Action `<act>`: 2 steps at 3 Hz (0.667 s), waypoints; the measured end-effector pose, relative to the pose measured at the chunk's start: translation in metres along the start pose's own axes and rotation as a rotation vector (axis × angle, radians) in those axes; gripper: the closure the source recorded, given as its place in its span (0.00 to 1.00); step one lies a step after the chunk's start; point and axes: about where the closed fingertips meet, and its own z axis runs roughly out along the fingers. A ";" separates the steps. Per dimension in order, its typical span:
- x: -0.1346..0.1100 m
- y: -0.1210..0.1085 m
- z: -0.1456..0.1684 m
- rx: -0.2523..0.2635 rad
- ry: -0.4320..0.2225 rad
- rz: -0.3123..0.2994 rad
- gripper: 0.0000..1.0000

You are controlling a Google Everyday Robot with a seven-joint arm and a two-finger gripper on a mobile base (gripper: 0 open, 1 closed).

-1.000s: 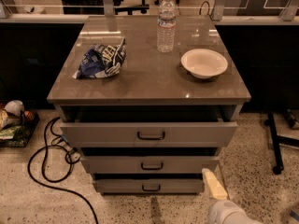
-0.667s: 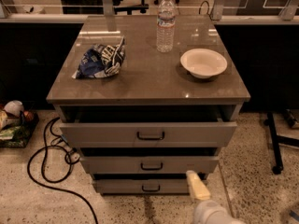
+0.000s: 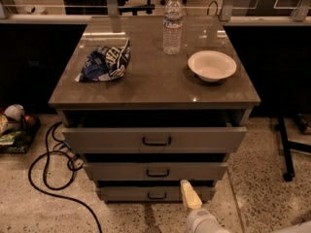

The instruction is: Open middle drawer

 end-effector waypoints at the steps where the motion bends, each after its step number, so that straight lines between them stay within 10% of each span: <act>1: 0.000 0.000 0.000 0.000 0.000 0.000 0.00; 2: -0.005 -0.004 0.018 0.011 0.018 0.013 0.00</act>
Offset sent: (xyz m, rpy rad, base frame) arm 0.0722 0.0571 -0.0492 -0.0153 -0.0315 -0.1293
